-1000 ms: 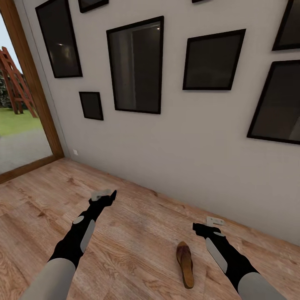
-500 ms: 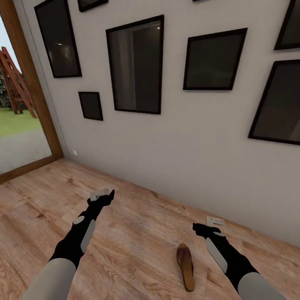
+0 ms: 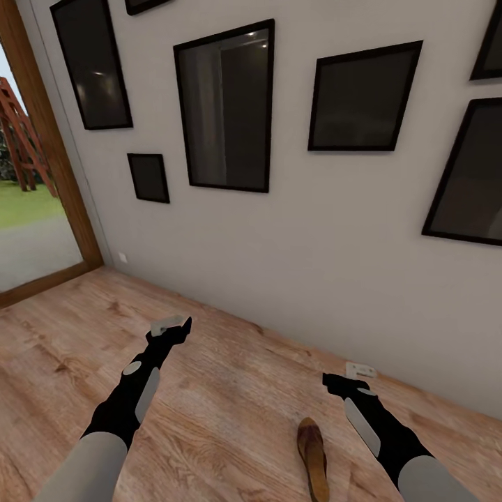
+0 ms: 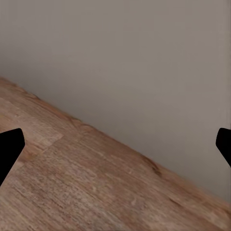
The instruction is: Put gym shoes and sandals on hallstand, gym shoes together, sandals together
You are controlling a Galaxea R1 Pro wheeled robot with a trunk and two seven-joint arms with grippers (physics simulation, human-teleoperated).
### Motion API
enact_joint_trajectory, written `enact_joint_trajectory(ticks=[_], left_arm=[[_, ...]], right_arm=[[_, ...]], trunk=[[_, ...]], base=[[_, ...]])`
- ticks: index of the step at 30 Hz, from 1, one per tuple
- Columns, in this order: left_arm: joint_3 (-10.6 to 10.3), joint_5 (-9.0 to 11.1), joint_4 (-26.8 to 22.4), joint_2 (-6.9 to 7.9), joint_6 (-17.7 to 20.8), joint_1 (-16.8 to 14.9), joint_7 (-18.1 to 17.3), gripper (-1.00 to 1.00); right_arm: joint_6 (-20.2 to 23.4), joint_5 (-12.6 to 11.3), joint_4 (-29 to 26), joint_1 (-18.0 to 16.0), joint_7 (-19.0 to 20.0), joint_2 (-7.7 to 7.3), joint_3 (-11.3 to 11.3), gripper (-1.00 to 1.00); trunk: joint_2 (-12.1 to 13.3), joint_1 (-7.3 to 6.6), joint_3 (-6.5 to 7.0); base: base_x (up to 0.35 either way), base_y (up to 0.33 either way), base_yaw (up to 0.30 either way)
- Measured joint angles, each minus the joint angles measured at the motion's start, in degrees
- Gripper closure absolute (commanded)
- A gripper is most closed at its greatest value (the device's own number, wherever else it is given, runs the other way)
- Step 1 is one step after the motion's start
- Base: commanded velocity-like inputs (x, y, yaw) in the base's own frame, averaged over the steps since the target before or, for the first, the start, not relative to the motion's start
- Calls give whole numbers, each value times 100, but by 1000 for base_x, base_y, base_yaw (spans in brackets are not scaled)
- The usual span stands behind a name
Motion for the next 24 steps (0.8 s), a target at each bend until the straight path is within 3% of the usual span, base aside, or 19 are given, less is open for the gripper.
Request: enact_joint_trajectory(ticks=[10,15,24], left_arm=[[-3,3,-5,-1,2,-1,-9,-100],[-10,3,-7,0,-4,2,-9,-100],[-13,2,-6,0,-4,2,-9,-100]], right_arm=[[-1,0,0,1,6,-1,-3,-100],[-1,0,1,0,0,0,-2,-100],[0,0,1,0,3,2,12,-100]], trunk=[[0,0,0],[0,0,0],[0,0,0]], base=[[2,150,-237],[0,208,-52],[0,31,-1]])
